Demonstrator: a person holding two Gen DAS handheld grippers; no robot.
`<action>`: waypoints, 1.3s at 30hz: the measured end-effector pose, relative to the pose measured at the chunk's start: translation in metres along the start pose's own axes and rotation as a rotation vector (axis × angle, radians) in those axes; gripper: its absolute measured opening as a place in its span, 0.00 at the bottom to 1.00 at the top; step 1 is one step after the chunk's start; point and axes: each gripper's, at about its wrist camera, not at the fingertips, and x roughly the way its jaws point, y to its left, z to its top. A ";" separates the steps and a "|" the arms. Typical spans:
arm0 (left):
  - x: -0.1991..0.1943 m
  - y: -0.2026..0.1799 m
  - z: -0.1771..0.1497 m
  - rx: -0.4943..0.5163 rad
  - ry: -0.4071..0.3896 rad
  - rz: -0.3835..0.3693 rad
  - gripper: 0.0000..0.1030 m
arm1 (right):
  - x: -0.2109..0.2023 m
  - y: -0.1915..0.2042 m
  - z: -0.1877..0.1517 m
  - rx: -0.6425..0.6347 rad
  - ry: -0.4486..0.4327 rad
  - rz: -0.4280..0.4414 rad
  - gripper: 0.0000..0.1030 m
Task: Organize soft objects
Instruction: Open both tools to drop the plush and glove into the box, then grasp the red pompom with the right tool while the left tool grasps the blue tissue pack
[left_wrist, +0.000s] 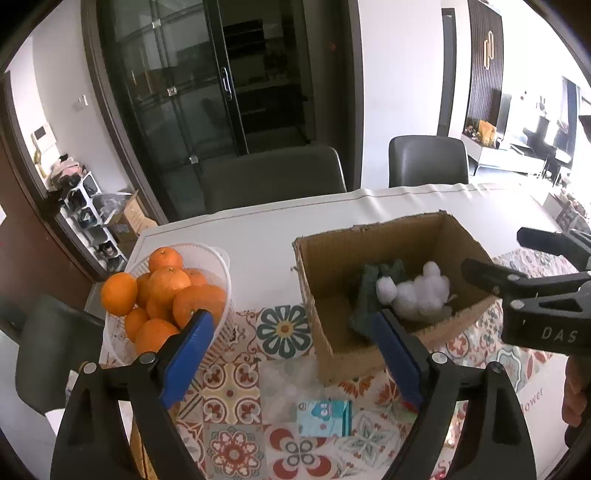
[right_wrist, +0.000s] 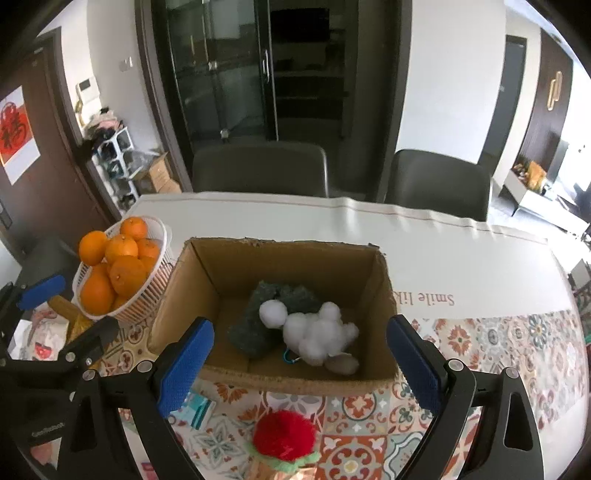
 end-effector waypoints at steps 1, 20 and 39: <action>-0.002 0.000 -0.003 0.002 0.001 -0.001 0.88 | -0.004 0.000 -0.003 0.003 -0.010 -0.009 0.93; -0.011 -0.003 -0.065 0.020 0.059 -0.004 0.96 | -0.012 0.013 -0.066 0.030 0.017 0.009 0.93; 0.037 -0.019 -0.106 0.040 0.216 -0.052 0.96 | 0.035 0.000 -0.118 0.082 0.163 0.024 0.93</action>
